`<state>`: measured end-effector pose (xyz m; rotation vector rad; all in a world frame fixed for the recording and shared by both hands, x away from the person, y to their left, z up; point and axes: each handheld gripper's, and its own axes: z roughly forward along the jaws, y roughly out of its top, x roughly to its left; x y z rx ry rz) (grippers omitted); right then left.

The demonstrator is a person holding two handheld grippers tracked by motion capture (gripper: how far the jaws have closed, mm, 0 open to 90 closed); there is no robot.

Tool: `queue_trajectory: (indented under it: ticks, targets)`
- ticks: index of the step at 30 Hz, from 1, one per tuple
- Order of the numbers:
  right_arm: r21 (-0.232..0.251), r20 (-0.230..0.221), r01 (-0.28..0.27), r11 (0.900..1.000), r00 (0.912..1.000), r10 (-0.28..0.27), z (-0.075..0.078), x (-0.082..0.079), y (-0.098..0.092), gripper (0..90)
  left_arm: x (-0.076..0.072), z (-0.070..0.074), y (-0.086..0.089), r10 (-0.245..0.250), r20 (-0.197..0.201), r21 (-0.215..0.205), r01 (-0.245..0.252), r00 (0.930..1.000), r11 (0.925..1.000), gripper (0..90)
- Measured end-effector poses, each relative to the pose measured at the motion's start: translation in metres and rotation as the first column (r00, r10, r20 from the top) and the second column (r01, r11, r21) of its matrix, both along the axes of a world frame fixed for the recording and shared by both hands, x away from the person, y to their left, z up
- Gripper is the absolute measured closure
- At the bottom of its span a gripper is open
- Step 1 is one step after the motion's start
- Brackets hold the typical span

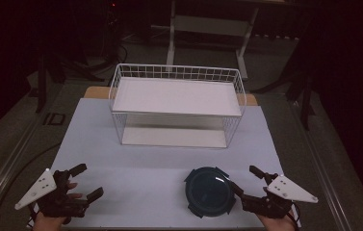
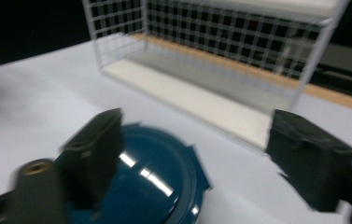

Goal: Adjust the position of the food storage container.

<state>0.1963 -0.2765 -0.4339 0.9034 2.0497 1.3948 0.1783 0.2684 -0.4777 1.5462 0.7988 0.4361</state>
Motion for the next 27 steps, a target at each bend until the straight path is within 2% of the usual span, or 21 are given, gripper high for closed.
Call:
queue_trajectory:
  ticks: [3,7,10,13,18,21,24,27]
  targets:
    - [-0.003,-0.048,-0.037,0.999,0.9982,0.037,-0.004,-0.003,0.000,35.6,0.001,0.000,0.000,-0.001,-0.001,0.001,0.001,1.0000,1.0000,0.0]
    - [-0.023,-0.097,-0.041,0.999,0.9945,0.039,-0.012,-0.005,-0.003,55.5,0.001,-0.001,-0.001,-0.003,-0.004,-0.001,0.003,1.0000,1.0000,0.0]
    - [-0.075,-0.118,-0.031,0.997,0.9927,0.022,-0.020,-0.007,-0.004,63.9,0.002,-0.001,-0.001,-0.006,-0.004,0.003,0.006,1.0000,1.0000,0.0]
    - [-0.084,-0.168,-0.031,0.996,0.9856,0.017,-0.027,-0.006,-0.008,70.8,0.002,-0.001,-0.001,-0.006,-0.004,0.003,0.006,1.0000,1.0000,0.0]
    - [-0.091,-0.219,-0.085,0.992,0.9738,0.063,-0.033,-0.014,-0.010,82.7,0.002,-0.001,-0.001,-0.005,-0.004,0.006,0.005,1.0000,1.0000,0.0]
    - [-0.101,-0.264,-0.123,0.987,0.9602,0.092,-0.039,-0.021,-0.008,89.7,0.002,-0.001,-0.002,-0.004,-0.002,0.005,0.004,1.0000,1.0000,0.0]
    - [-0.100,-0.311,-0.161,0.982,0.9425,0.123,-0.045,-0.026,-0.006,89.9,0.002,-0.001,-0.002,-0.003,-0.004,0.006,0.003,1.0000,1.0000,0.0]
    - [-0.064,-0.348,-0.204,0.977,0.9220,0.170,-0.049,-0.031,-0.003,90.0,0.002,-0.001,-0.002,-0.004,-0.005,0.008,0.004,1.0000,1.0000,0.0]
